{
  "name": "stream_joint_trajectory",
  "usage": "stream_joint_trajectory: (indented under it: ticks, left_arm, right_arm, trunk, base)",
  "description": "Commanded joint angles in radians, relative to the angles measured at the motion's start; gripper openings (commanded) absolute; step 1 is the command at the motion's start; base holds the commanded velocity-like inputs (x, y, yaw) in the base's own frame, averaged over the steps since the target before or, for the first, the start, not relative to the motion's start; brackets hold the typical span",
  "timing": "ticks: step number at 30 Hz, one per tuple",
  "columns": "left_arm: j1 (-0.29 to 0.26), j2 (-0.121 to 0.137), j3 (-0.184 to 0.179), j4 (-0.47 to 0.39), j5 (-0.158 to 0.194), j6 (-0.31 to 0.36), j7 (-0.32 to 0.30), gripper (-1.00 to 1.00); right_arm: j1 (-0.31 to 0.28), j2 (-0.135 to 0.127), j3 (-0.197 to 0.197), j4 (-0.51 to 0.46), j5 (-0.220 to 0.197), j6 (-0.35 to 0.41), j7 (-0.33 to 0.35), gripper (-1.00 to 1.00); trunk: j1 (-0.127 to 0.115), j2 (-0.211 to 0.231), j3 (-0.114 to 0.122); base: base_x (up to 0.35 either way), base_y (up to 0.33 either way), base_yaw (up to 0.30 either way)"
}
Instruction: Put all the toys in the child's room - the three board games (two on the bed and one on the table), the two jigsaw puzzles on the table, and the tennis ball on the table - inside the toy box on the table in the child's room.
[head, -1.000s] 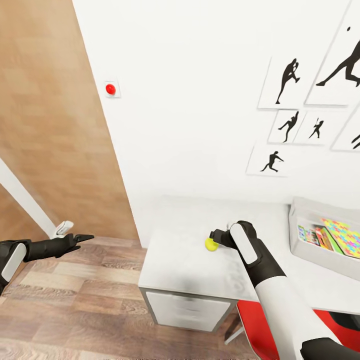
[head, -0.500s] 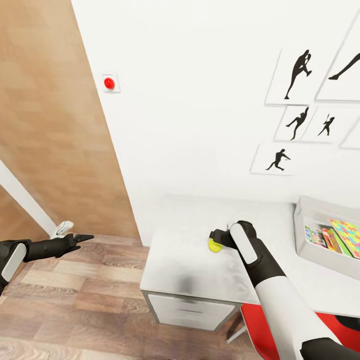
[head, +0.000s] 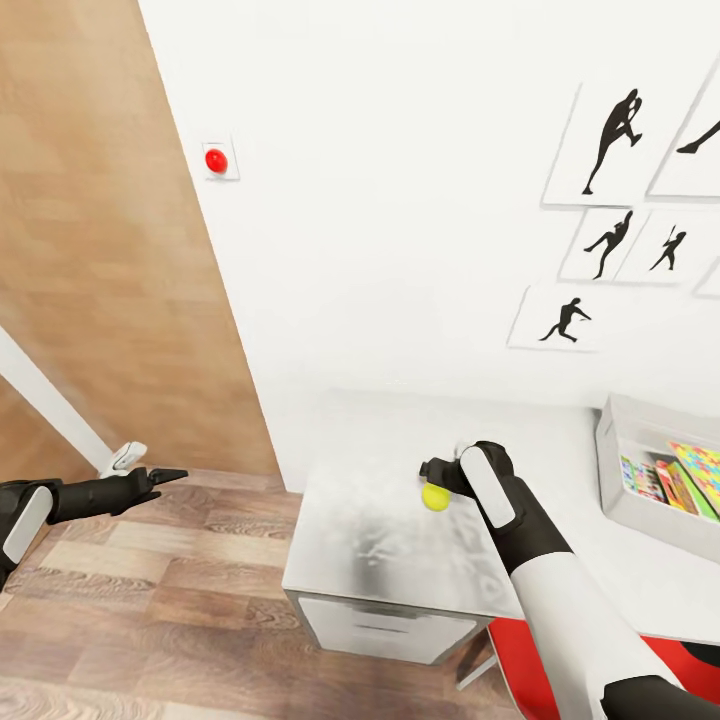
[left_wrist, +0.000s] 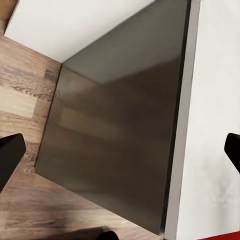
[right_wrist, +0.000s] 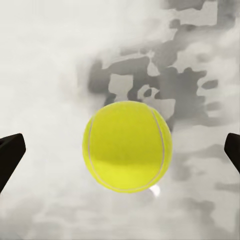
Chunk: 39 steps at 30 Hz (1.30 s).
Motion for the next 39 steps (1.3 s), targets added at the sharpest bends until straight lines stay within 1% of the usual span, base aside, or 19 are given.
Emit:
stream_joint_trajectory:
  ticks: [1,8,21,33,39]
  left_arm:
    - [-0.001,0.000,0.002,0.000,-0.002,0.004,-0.004,1.00]
    - [-0.001,0.000,0.002,0.000,-0.002,0.004,-0.003,1.00]
    - [-0.001,0.000,0.002,0.000,-0.002,0.004,-0.003,1.00]
    - [-0.001,0.000,0.002,0.000,-0.002,0.004,-0.003,1.00]
    - [-0.001,0.000,0.002,0.000,-0.002,0.004,-0.004,1.00]
  right_arm:
    - [-0.001,0.000,0.001,0.000,-0.010,0.001,-0.011,1.00]
    - [-0.001,0.000,0.002,0.002,-0.008,-0.015,-0.009,1.00]
    - [-0.001,0.000,0.002,0.007,-0.009,-0.017,-0.011,1.00]
    - [-0.001,0.000,0.002,0.004,-0.010,-0.016,-0.011,1.00]
    - [-0.001,0.000,0.002,0.005,-0.010,-0.016,-0.011,1.00]
  trunk:
    - [0.001,-0.002,-0.002]
    - [0.001,-0.002,-0.002]
    - [0.001,-0.002,-0.003]
    - [0.001,-0.002,-0.009]
    - [0.001,-0.002,-0.017]
  base:
    - [0.022,0.002,0.000]
    - [0.068,0.000,0.000]
    - [0.023,0.000,0.000]
    - [0.000,0.000,0.000]
    - [0.000,0.000,0.000]
